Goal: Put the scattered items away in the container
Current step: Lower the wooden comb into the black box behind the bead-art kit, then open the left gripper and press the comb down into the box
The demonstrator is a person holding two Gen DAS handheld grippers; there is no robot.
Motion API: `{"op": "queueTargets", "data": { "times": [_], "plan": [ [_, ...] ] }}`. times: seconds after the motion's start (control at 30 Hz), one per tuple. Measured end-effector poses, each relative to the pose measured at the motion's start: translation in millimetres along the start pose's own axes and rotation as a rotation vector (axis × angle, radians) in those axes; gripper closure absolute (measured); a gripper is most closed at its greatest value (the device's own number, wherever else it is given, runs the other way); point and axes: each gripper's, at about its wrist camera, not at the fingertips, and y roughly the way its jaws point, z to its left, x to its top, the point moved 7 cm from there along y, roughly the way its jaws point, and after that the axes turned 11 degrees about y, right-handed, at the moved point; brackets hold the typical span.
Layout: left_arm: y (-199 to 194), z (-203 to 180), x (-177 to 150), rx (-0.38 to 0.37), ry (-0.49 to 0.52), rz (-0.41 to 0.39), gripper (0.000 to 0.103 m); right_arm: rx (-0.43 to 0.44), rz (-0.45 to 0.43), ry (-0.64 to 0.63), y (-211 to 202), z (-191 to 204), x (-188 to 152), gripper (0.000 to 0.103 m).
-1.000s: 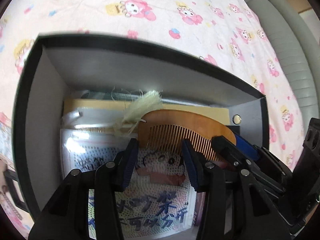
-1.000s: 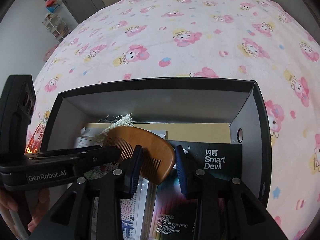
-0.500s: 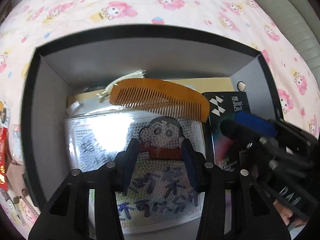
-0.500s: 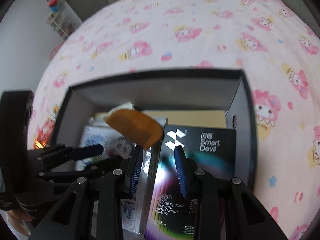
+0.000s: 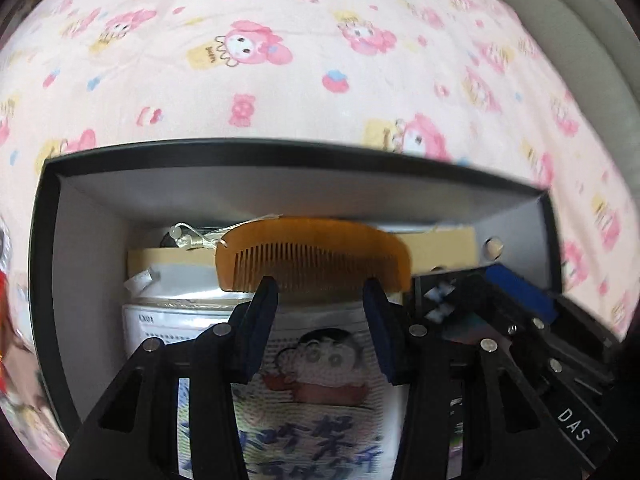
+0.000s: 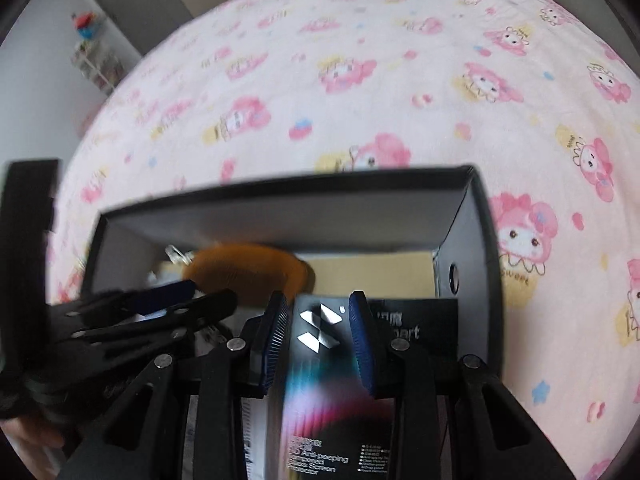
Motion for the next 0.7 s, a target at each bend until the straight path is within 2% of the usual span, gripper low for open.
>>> {"op": "queueTargets", "data": {
  "times": [0.13, 0.27, 0.37, 0.43, 0.5, 0.57, 0.7],
  "plan": [
    [-10.9, -3.6, -6.7, 0.020, 0.040, -0.015, 0.059, 0.037, -0.010, 0.016, -12.6, -2.3, 3.1, 0.074],
    [-11.2, -6.3, -14.9, 0.075, 0.093, 0.021, 0.059, 0.026, 0.091, -0.029, 0.2, 2.4, -7.0, 0.075],
    [-6.8, -0.3, -14.7, 0.078, 0.106, 0.057, 0.059, -0.017, 0.128, -0.077, 12.3, 5.7, -14.9, 0.075],
    [1.2, 3.2, -13.3, 0.063, 0.085, 0.065, 0.059, -0.043, 0.139, -0.093, 18.6, 5.9, -17.1, 0.075],
    [1.4, 8.9, -9.8, 0.070, 0.046, 0.033, 0.059, -0.053, 0.128, -0.085, 22.0, 5.3, -15.3, 0.075],
    [-1.0, 16.5, -4.3, 0.058, -0.015, -0.016, 0.059, -0.049, 0.109, -0.074, 21.8, 4.5, -12.4, 0.075],
    [-3.9, 32.3, -3.6, 0.082, -0.089, -0.025, 0.060, -0.027, 0.082, -0.043, 26.6, 4.6, -1.8, 0.075]
  ]
}}
